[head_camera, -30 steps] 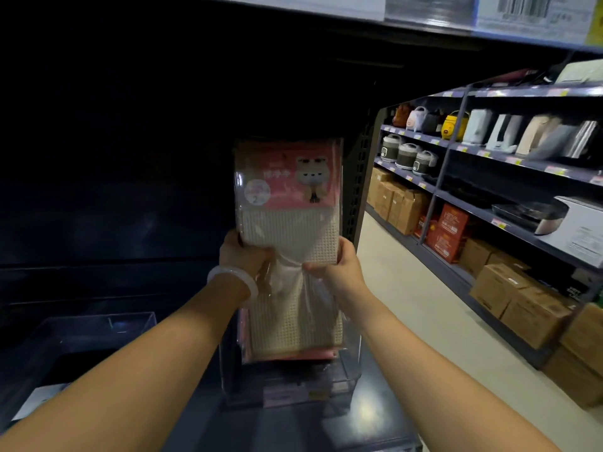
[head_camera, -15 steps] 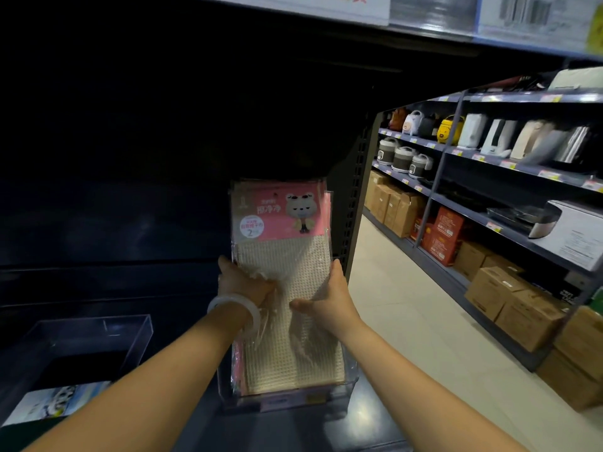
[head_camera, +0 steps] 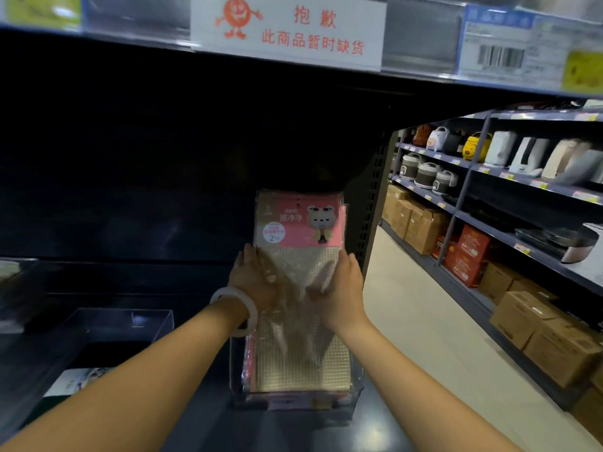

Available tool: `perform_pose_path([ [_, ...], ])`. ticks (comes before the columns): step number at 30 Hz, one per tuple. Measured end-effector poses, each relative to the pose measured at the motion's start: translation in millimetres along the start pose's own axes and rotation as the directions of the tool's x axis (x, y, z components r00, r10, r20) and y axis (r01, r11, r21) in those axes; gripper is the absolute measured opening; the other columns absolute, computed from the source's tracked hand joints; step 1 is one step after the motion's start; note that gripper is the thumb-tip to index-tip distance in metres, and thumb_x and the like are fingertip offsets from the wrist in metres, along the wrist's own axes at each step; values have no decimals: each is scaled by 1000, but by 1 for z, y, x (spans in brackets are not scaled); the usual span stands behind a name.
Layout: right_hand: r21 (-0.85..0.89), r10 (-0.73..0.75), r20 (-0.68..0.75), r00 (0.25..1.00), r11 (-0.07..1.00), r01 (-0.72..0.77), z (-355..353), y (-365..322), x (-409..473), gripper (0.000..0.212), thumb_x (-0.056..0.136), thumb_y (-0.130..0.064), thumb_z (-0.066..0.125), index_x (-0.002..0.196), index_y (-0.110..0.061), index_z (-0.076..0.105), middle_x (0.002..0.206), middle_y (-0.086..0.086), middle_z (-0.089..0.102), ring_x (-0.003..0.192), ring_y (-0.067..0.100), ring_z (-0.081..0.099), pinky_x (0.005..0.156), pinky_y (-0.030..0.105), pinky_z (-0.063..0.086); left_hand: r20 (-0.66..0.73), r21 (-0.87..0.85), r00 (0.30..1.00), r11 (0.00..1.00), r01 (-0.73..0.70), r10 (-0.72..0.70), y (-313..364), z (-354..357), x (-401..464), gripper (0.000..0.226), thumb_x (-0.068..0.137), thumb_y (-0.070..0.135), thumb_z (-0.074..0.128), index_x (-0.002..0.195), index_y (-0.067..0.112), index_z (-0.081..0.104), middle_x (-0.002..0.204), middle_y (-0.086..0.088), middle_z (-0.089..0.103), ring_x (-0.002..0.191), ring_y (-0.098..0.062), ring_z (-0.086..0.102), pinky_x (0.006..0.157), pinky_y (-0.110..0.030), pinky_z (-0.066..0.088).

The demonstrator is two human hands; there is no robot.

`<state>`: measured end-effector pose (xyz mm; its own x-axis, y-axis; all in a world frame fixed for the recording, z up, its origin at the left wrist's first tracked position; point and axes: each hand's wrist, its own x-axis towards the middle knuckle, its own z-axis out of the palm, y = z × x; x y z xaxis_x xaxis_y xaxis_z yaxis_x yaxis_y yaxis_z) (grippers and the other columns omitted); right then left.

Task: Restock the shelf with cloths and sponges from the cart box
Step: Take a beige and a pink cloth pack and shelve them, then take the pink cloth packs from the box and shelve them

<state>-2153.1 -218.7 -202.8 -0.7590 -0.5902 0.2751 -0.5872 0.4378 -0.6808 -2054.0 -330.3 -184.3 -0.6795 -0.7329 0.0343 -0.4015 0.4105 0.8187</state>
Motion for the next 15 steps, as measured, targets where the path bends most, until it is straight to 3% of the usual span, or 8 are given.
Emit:
perform_pose_path([
  [3,-244,-233,82,969,938,246,-2,-26,-8,79,88,-22,62,149,-11,13,156,7,11,146,26,8,119,34,14,-52,402,991,911,-90,121,-6,-8,-8,80,89,40,53,152,12,11,159,-9,9,147,-27,9,120,-39,14],
  [6,-341,-247,300,921,874,345,15,-51,-14,76,88,-11,58,149,-14,14,159,8,4,147,30,-1,120,40,8,-16,633,994,771,-74,108,-9,-27,-27,78,90,42,54,151,15,14,159,-9,6,146,-28,9,120,-39,15],
  [10,-369,-329,437,837,783,500,53,-91,-35,78,85,-25,63,147,-14,19,158,10,9,146,30,6,119,42,11,-101,778,995,624,69,17,-26,-57,-61,74,89,36,55,149,10,19,158,-11,11,146,-28,12,117,-36,16],
  [15,-237,-508,520,687,687,687,95,-148,-76,65,85,-24,62,140,-10,30,152,12,22,145,31,11,113,44,23,-234,845,972,499,192,22,-71,-112,-110,66,83,34,59,141,12,35,149,-11,32,138,-30,28,113,-39,27],
])
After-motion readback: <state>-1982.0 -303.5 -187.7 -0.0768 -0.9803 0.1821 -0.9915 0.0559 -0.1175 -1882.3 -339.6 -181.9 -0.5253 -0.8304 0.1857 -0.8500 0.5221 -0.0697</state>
